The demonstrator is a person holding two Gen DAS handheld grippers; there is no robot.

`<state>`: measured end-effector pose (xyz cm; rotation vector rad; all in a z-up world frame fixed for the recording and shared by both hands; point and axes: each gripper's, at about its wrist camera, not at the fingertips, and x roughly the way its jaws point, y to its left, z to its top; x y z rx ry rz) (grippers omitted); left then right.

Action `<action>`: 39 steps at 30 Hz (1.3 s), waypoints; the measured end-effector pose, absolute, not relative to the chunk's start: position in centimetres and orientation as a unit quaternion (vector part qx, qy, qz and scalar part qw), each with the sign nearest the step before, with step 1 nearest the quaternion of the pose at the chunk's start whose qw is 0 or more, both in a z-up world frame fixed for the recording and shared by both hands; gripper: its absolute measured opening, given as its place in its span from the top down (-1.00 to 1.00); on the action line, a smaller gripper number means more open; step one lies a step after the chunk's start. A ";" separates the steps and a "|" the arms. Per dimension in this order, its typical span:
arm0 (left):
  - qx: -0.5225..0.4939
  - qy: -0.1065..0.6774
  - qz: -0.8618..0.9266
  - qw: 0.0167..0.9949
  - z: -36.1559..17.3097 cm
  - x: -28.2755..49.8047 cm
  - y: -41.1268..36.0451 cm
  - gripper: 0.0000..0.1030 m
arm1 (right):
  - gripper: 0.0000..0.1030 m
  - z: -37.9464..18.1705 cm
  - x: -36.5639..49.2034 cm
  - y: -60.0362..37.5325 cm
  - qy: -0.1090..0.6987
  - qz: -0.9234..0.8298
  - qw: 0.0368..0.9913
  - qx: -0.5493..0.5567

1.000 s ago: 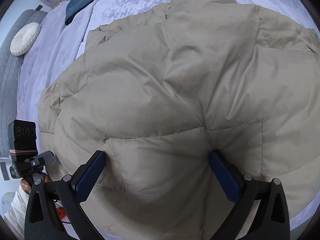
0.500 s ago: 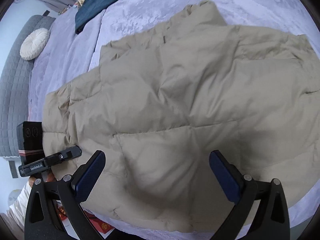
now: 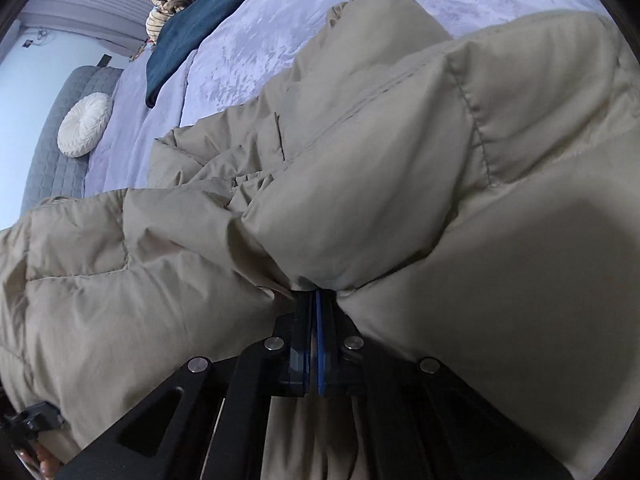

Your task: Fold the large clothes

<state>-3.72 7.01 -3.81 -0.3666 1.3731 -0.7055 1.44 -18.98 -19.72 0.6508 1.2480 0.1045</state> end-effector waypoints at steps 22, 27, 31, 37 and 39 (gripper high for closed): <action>-0.164 0.646 -0.469 0.579 -5.7 -4.2 -14.8 -0.51 | 1.00 -15.5 -12.8 -34.7 0.481 -0.014 0.757 0.443; -0.114 0.641 -0.460 0.604 -7.9 -5.2 -19.1 -0.51 | 0.93 -14.7 -16.2 -35.8 0.475 -0.054 0.755 0.448; -0.069 0.628 -0.452 0.630 -9.0 -6.3 -22.1 -0.51 | 0.52 -11.8 -19.4 -36.0 0.453 -0.070 0.770 0.444; -0.045 0.621 -0.447 0.643 -9.9 -5.7 -23.3 -0.51 | -0.55 -7.8 -22.2 -34.7 0.414 -0.014 0.790 0.453; -0.033 0.618 -0.443 0.648 -9.5 -5.7 -23.5 -0.51 | -0.57 -7.9 -22.1 -34.7 0.422 0.013 0.781 0.460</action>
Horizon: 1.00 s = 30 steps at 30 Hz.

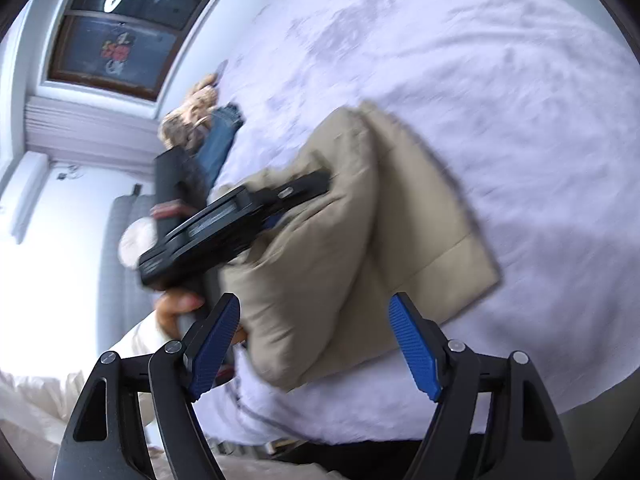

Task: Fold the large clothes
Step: 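Grasp the jacket edge with the right tool and tuck it in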

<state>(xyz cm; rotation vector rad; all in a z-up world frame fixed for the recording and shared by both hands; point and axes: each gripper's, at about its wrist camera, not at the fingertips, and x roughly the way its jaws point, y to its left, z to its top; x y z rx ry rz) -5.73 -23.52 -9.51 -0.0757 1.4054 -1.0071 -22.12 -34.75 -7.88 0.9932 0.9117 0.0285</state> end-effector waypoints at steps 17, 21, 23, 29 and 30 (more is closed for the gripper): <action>0.014 0.499 -0.273 0.822 -9.1 0.1 -14.2 -0.51 | 0.84 -10.0 -20.5 -35.6 0.485 -0.140 0.789 0.349; 0.050 0.484 -0.301 0.820 -10.1 -0.9 -19.4 -0.51 | 0.84 -11.7 -21.5 -36.8 0.496 -0.161 0.784 0.337; 0.058 0.485 -0.314 0.814 -10.5 -1.3 -21.6 -0.51 | 0.84 -12.5 -22.2 -37.6 0.499 -0.169 0.782 0.333; 0.066 0.496 -0.323 0.803 -11.5 -1.9 -25.1 -0.51 | 0.84 -16.0 -22.9 -40.3 0.509 -0.186 0.773 0.329; 0.067 0.498 -0.322 0.803 -11.7 -1.9 -25.3 -0.51 | 0.84 -16.7 -22.6 -40.6 0.515 -0.180 0.771 0.330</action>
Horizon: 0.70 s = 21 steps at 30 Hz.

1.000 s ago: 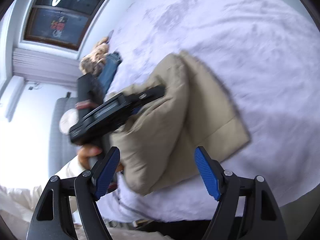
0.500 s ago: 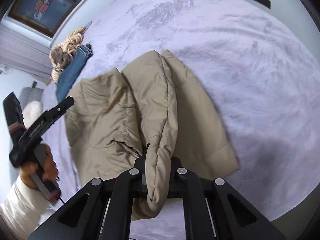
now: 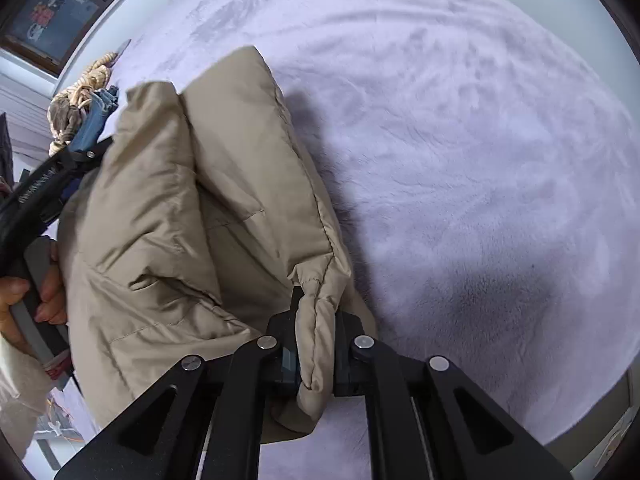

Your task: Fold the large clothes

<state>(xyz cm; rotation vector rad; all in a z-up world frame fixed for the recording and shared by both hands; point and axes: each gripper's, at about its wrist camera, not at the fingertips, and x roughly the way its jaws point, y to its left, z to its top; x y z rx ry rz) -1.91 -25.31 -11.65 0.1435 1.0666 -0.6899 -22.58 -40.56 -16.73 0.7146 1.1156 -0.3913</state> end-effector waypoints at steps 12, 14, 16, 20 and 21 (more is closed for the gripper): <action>0.076 0.508 -0.310 0.800 -12.4 -1.4 -24.7 -0.52 | 0.67 -8.6 -23.2 -43.2 0.449 -0.110 0.812 0.357; 0.082 0.508 -0.306 0.801 -12.2 -1.5 -24.7 -0.52 | 0.67 -8.4 -21.8 -42.4 0.460 -0.067 0.814 0.348; 0.086 0.512 -0.299 0.801 -11.7 -1.6 -24.5 -0.52 | 0.67 -9.2 -20.4 -41.1 0.487 -0.029 0.808 0.330; 0.069 0.517 -0.293 0.802 -9.3 -2.4 -22.1 -0.52 | 0.67 -12.5 -19.8 -39.2 0.541 -0.013 0.780 0.314; 0.068 0.517 -0.291 0.802 -8.7 -2.8 -21.2 -0.52 | 0.67 -13.0 -19.8 -39.1 0.546 -0.012 0.775 0.317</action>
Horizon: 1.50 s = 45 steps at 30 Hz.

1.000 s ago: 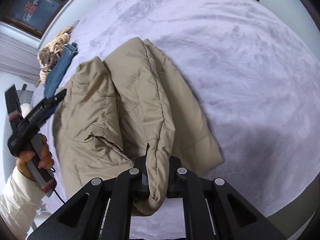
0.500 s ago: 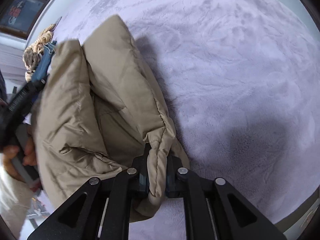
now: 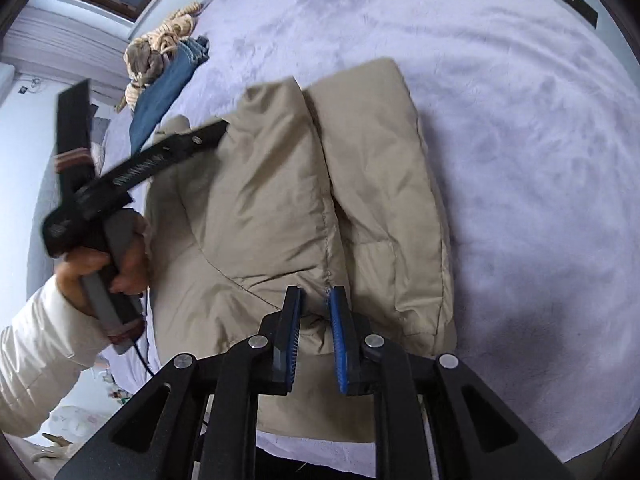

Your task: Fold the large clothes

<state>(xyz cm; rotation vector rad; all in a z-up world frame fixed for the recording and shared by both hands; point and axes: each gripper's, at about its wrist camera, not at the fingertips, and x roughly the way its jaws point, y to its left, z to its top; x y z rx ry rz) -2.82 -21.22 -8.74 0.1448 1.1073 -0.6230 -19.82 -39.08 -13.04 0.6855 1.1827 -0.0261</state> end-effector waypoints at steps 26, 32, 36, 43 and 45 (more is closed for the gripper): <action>-0.114 0.557 -0.095 0.817 -11.2 -4.3 -7.9 -0.52 | 0.76 -14.1 -8.7 -44.5 0.488 0.113 0.721 0.479; -0.110 0.559 -0.130 0.811 -11.8 -4.7 -10.3 -0.52 | 0.85 -15.2 -8.4 -44.0 0.524 0.039 0.744 0.412; -0.107 0.564 -0.133 0.808 -12.3 -4.8 -11.2 -0.61 | 0.86 -16.6 -10.4 -45.2 0.532 0.020 0.743 0.406; -0.054 0.569 -0.150 0.806 -10.8 -5.3 -10.5 -0.61 | 0.84 -15.2 -11.0 -44.4 0.533 0.004 0.749 0.394; -0.044 0.572 -0.154 0.804 -10.6 -5.6 -10.3 -0.61 | 0.81 -14.3 -11.3 -43.8 0.532 -0.004 0.757 0.379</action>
